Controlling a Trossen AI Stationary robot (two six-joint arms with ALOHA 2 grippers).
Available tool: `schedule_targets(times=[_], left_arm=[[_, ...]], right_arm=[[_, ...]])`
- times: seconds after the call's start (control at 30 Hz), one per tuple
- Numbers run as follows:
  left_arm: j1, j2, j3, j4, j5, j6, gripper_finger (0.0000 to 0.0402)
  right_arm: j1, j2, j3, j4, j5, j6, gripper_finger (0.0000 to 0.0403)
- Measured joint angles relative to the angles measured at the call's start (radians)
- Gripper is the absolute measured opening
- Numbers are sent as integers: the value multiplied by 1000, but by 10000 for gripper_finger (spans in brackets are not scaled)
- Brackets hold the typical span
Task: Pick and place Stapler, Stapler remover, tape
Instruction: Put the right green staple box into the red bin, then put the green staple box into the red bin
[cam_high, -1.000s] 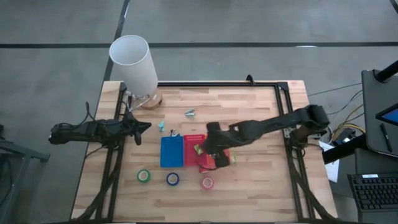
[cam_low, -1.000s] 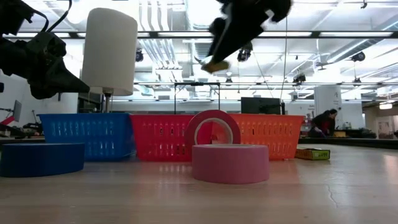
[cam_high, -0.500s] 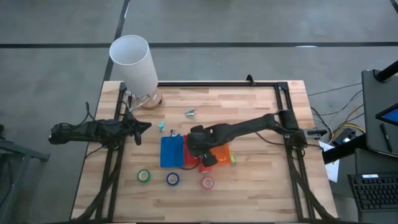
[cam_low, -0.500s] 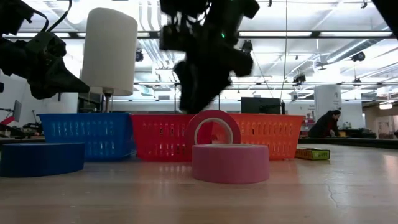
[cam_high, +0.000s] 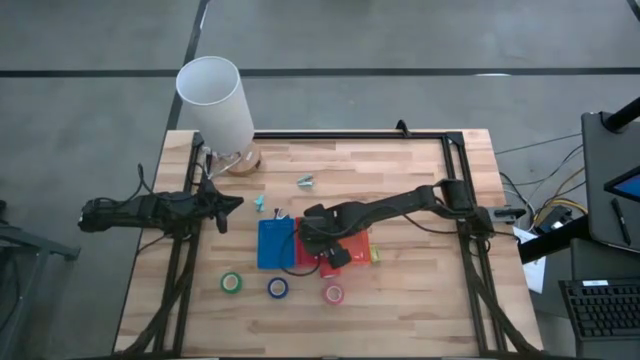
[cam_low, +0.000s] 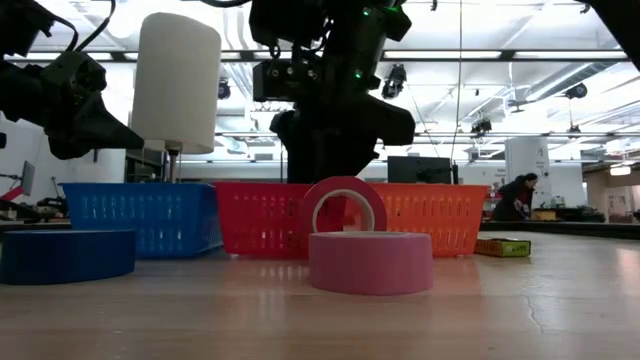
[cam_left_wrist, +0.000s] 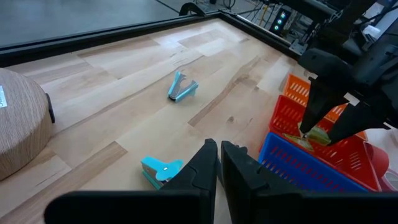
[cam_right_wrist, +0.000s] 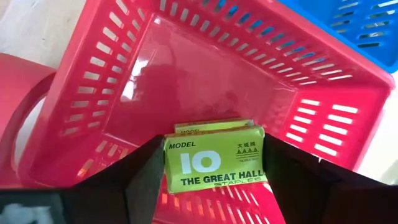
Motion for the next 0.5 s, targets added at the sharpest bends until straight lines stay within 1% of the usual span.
schedule_targets(times=[0.5], left_arm=[[0,0,0,0,0,0,26]], right_arm=[[-3,0,0,13,13,11,285]])
